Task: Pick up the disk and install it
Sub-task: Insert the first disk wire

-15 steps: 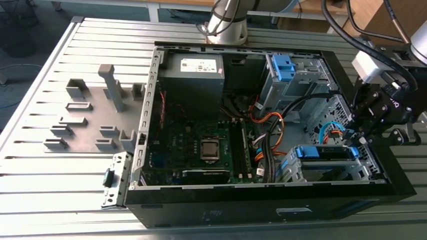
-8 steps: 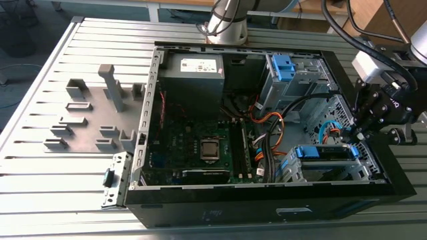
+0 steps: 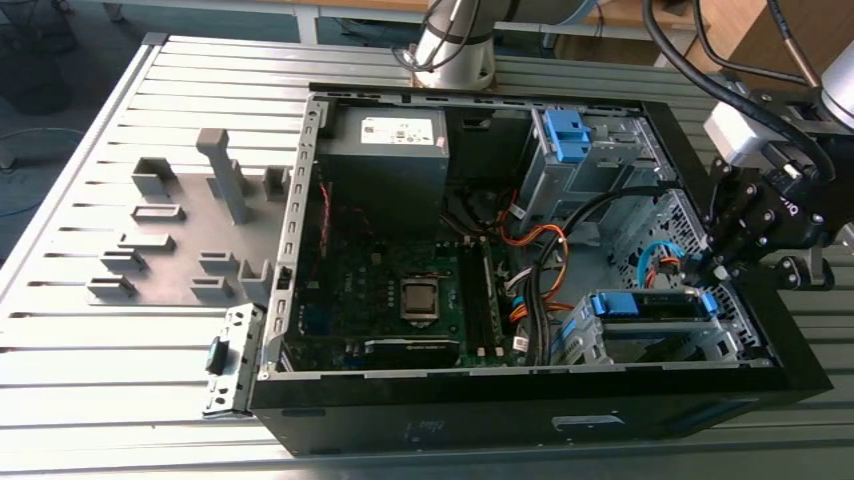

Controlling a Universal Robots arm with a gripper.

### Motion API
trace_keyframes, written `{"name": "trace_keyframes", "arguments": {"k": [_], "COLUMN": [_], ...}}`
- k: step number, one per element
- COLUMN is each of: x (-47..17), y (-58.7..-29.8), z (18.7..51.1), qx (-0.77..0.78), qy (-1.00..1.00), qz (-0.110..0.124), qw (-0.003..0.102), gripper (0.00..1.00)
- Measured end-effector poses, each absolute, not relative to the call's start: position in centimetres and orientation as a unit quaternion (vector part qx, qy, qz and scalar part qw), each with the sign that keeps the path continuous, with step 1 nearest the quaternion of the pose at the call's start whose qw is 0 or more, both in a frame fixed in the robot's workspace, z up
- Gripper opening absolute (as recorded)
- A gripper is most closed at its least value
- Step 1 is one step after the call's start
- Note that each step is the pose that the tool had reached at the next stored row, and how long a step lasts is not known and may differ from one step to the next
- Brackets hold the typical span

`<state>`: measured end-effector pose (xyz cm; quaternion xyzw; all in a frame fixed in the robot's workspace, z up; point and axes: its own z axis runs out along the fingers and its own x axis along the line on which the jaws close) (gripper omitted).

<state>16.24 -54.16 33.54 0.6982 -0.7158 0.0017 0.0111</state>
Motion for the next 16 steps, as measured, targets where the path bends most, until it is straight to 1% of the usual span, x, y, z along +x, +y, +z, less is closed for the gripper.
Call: {"name": "trace_keyframes", "arguments": {"k": [16], "x": [14.2], "y": [-54.5], "z": [34.0], "qx": [0.698], "qy": [-0.716], "qz": [0.009], "qw": [0.013], "gripper": [0.16]}}
